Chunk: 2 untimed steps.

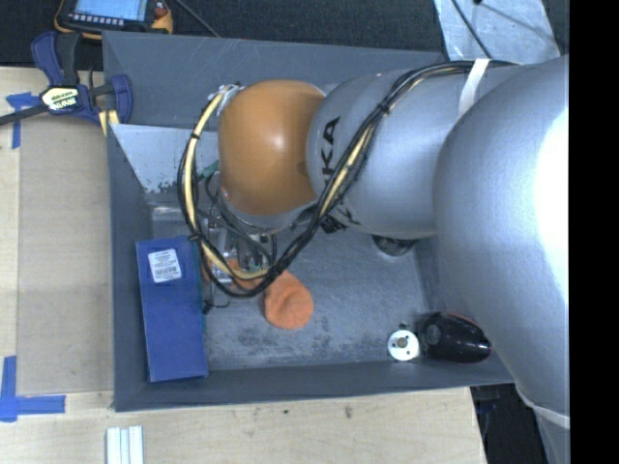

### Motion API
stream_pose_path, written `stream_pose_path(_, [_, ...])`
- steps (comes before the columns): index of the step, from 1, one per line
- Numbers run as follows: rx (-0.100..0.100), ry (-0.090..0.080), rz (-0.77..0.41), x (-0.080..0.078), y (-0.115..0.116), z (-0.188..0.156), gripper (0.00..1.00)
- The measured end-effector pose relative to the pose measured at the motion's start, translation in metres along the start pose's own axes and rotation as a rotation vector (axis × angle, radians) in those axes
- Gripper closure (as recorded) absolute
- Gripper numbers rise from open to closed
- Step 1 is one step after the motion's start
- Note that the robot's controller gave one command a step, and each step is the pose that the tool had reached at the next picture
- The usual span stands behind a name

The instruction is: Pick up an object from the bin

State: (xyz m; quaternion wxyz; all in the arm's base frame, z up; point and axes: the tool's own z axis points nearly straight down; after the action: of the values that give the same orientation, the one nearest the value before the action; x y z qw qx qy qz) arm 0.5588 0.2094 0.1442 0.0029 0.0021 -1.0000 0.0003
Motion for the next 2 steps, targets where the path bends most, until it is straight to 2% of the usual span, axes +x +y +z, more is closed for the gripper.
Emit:
stream_pose_path(1, [-0.002,-0.008,0.004,-0.002,-0.001,-0.005,0.00])
stream_pose_path(2, [-0.004,-0.014,0.027,-0.012,-0.053,0.051,0.00])
